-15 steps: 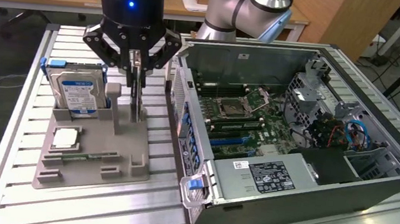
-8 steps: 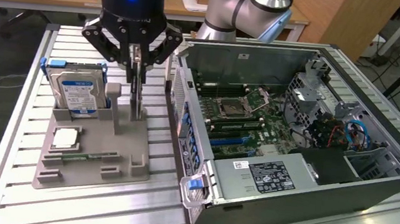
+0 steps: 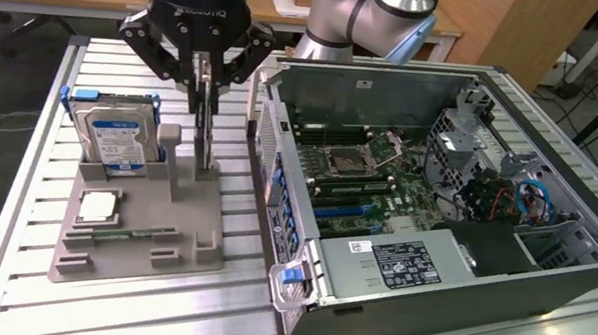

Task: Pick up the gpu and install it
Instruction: 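Pick up the gpu and move the gpu toward the slot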

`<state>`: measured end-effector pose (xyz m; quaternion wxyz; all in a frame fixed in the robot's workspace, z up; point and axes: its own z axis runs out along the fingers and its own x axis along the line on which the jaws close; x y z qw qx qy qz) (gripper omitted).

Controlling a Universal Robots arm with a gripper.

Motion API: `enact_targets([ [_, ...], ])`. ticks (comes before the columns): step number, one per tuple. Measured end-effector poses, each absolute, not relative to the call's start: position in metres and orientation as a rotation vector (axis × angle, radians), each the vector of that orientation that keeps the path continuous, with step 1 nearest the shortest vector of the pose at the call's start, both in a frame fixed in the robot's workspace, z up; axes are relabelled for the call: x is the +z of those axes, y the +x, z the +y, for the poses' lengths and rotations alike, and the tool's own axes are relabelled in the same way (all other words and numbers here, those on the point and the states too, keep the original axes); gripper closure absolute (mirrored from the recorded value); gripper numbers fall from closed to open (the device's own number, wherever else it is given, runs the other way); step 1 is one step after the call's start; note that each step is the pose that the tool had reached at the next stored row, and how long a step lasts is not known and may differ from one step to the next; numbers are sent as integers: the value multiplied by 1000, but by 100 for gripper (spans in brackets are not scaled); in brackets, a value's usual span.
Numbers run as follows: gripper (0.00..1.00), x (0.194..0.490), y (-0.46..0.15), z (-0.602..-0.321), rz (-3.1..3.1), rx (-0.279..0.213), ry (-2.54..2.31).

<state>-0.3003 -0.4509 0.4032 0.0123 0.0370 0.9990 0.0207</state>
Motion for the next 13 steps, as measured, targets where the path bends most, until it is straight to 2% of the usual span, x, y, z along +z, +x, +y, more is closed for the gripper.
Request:
enact_targets([
  [13, 74, 409, -300, -451, 3114, 64, 115],
])
